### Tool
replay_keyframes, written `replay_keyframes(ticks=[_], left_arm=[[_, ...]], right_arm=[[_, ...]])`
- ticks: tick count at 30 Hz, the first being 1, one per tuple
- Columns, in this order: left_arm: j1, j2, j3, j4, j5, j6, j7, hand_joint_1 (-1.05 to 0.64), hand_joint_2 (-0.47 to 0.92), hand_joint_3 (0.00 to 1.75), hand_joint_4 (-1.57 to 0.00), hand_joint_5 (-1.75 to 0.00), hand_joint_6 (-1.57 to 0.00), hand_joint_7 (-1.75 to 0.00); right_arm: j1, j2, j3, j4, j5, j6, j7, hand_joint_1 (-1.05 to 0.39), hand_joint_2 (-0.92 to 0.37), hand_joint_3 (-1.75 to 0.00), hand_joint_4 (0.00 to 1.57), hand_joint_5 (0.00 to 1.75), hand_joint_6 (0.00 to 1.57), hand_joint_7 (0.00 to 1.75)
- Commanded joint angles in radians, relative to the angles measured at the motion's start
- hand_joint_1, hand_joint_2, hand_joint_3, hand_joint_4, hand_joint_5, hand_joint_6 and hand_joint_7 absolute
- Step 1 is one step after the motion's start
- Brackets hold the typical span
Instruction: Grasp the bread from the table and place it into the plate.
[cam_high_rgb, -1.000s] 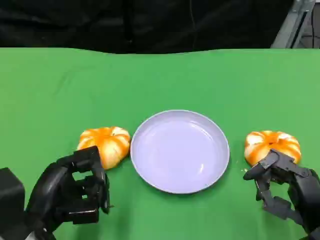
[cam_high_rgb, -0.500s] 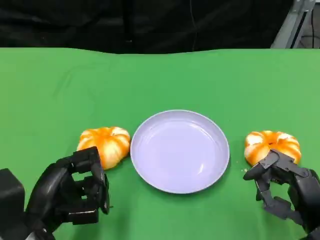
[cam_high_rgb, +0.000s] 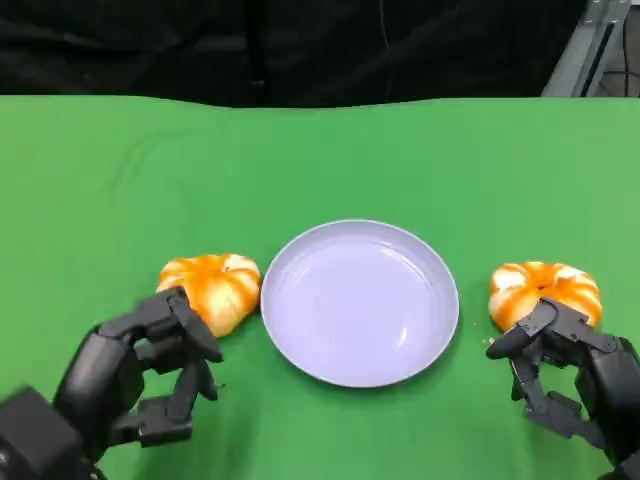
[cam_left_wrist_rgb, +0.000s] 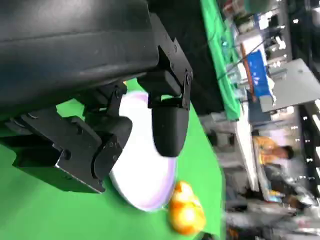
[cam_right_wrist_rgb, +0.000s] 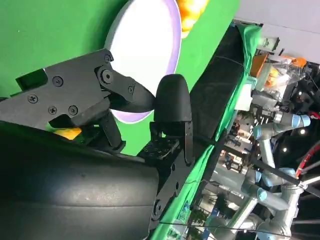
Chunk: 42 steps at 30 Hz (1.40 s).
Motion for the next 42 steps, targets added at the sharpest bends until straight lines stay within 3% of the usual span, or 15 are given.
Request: replay_keyframes(ticks=[1, 3, 7, 8, 9, 10, 13, 18, 24, 28, 32, 37, 42], left_arm=[[0.0, 0.061, -0.011, 0.035, 0.2, -0.118, 0.138, 0.03, 0.74, 0.31, -0.43, -0.74, -0.68, -0.4], [0.003, 0.068, -0.016, 0.034, 0.246, -0.129, 0.184, -0.04, 0.81, 0.12, -0.45, -0.58, -0.73, -0.22], [0.002, 0.079, -0.033, 0.042, 0.258, -0.136, 0.22, -0.06, 0.83, 0.05, -0.46, -0.52, -0.75, -0.15], [0.008, 0.102, -0.033, -0.012, 0.405, -0.108, 0.307, -0.06, 0.83, 0.05, -0.47, -0.52, -0.76, -0.14], [0.014, 0.119, -0.034, -0.054, 0.518, -0.086, 0.375, -0.43, 0.85, 0.04, -0.35, -0.44, -0.68, -0.09], [0.018, 0.13, -0.037, -0.082, 0.599, -0.069, 0.427, -0.56, 0.85, 0.03, -0.31, -0.41, -0.66, -0.07], [-0.003, 0.15, -0.066, -0.111, 0.78, 0.009, 0.567, -0.72, 0.83, 0.01, -0.29, -0.37, -0.64, -0.04], [-0.054, 0.178, -0.131, -0.145, 0.959, 0.215, 0.627, -0.82, 0.77, 0.0, -0.25, -0.35, -0.6, -0.01], [-0.114, 0.224, -0.202, -0.108, 1.013, 0.358, 0.607, -0.86, 0.81, 0.01, -0.23, -0.3, -0.53, 0.0], [-0.123, 0.247, -0.236, -0.108, 0.995, 0.395, 0.606, -0.86, 0.82, 0.01, -0.25, -0.24, -0.51, 0.0], [-0.215, 0.258, -0.289, 0.034, 1.002, 0.436, 0.615, -0.91, 0.85, 0.0, -0.31, -0.14, -0.51, 0.0], [-0.243, 0.269, -0.323, 0.077, 0.977, 0.448, 0.642, -0.92, 0.85, 0.0, -0.34, -0.09, -0.51, 0.0], [-0.376, 0.207, -0.378, 0.284, 0.939, 0.498, 0.626, -0.96, 0.92, 0.02, -0.29, -0.04, -0.41, 0.0]], right_arm=[[0.005, -0.011, -0.008, -0.007, 0.005, -0.004, -0.006, -0.16, -0.73, -0.85, 0.76, 1.75, 0.72, 1.48], [0.005, -0.011, -0.009, -0.007, 0.002, -0.006, -0.009, -0.16, -0.73, -0.85, 0.76, 1.75, 0.72, 1.49], [0.005, -0.011, -0.008, -0.007, 0.002, -0.006, -0.009, -0.16, -0.73, -0.85, 0.76, 1.75, 0.71, 1.49], [0.004, -0.012, -0.009, -0.005, 0.004, -0.008, -0.008, -0.16, -0.73, -0.85, 0.76, 1.75, 0.71, 1.49], [0.003, -0.012, -0.009, -0.004, 0.005, -0.01, -0.007, -0.17, -0.73, -0.85, 0.76, 1.75, 0.71, 1.49], [0.003, -0.013, -0.009, -0.003, 0.006, -0.011, -0.006, -0.17, -0.73, -0.85, 0.76, 1.75, 0.71, 1.49], [0.001, -0.015, -0.01, -0.003, 0.007, -0.012, -0.006, -0.17, -0.74, -0.84, 0.76, 1.75, 0.71, 1.49], [0.005, -0.02, -0.014, -0.006, 0.005, -0.012, -0.009, -0.16, -0.73, -0.84, 0.76, 1.75, 0.72, 1.48], [0.008, -0.019, -0.011, -0.022, -0.001, 0.006, -0.013, -0.17, -0.73, -0.85, 0.76, 1.75, 0.72, 1.49], [0.01, -0.019, -0.01, -0.03, 0.001, 0.014, -0.011, -0.17, -0.73, -0.86, 0.77, 1.75, 0.72, 1.49], [0.007, -0.017, -0.008, -0.025, 0.003, -0.002, -0.01, -0.17, -0.73, -0.86, 0.77, 1.75, 0.71, 1.5], [0.007, -0.017, -0.008, -0.025, 0.004, -0.004, -0.009, -0.17, -0.73, -0.85, 0.76, 1.75, 0.71, 1.49], [0.004, -0.018, -0.009, -0.021, -0.009, -0.004, -0.019, -0.18, -0.72, -0.86, 0.77, 1.75, 0.71, 1.5]])
